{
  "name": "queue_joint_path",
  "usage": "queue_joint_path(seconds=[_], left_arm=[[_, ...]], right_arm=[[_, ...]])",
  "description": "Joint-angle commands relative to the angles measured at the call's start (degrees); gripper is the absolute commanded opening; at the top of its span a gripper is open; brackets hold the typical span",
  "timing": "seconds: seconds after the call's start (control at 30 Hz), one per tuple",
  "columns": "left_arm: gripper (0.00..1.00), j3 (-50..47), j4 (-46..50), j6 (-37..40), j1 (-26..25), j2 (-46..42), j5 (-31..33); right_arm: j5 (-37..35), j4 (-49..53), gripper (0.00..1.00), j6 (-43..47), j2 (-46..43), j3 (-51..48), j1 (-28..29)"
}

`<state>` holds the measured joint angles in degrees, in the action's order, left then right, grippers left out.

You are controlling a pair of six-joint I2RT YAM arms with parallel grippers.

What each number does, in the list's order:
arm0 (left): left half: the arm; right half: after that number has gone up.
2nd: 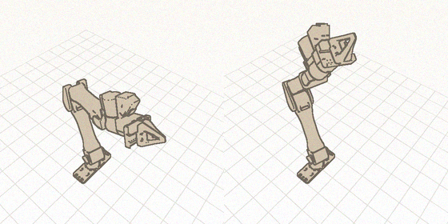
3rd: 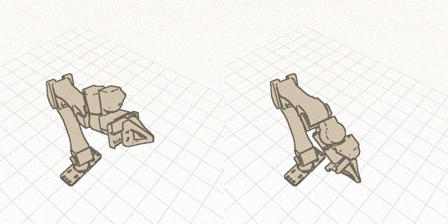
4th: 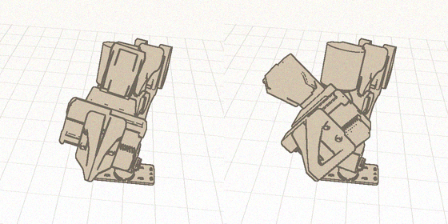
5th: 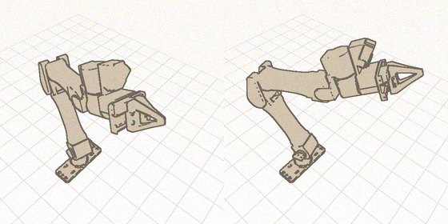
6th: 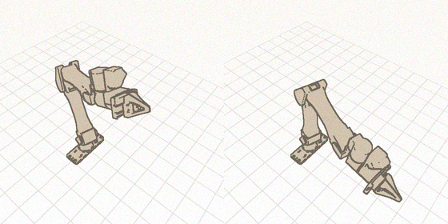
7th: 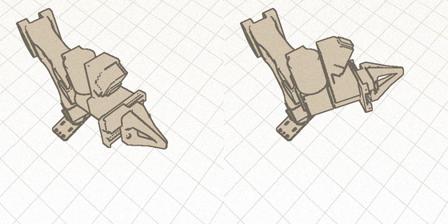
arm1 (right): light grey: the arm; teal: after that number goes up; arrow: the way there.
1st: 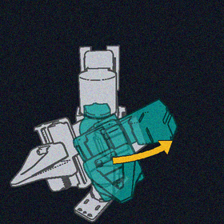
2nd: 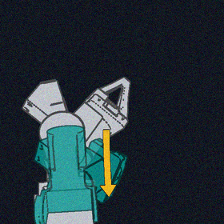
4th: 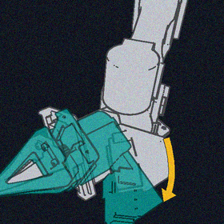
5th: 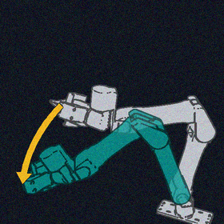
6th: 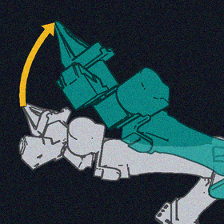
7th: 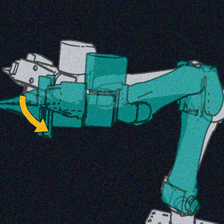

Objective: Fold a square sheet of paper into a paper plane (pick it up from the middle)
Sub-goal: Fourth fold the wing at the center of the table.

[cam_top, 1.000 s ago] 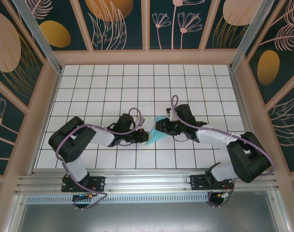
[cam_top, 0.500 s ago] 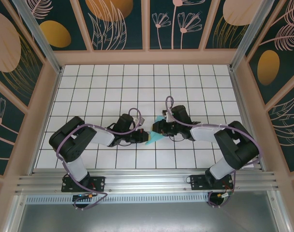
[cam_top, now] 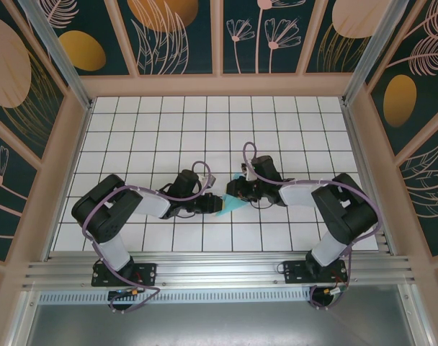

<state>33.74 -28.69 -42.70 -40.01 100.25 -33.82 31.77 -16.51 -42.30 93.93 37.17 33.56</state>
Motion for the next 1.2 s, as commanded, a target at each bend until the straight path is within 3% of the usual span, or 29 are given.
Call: queue_joint_path(seconds=[0.0,0.3,0.7,1.17], left_arm=[[0.24,-0.6,2.8,2.4,0.4,-1.0,0.3],[0.28,-0.5,5.6,5.3,0.4,-1.7,1.5],[0.05,-0.4,7.6,6.7,0.4,-1.6,2.8],[0.0,1.5,8.8,6.6,0.4,0.5,1.8]], right_arm=[[-1.7,1.0,0.28,0.2,0.6,1.7,-0.4],[-1.5,1.3,0.28,0.2,1.0,2.4,-0.5],[-1.1,1.5,0.28,0.1,1.6,2.6,-0.5],[3.7,-0.9,0.3,0.3,0.6,3.8,1.4]])
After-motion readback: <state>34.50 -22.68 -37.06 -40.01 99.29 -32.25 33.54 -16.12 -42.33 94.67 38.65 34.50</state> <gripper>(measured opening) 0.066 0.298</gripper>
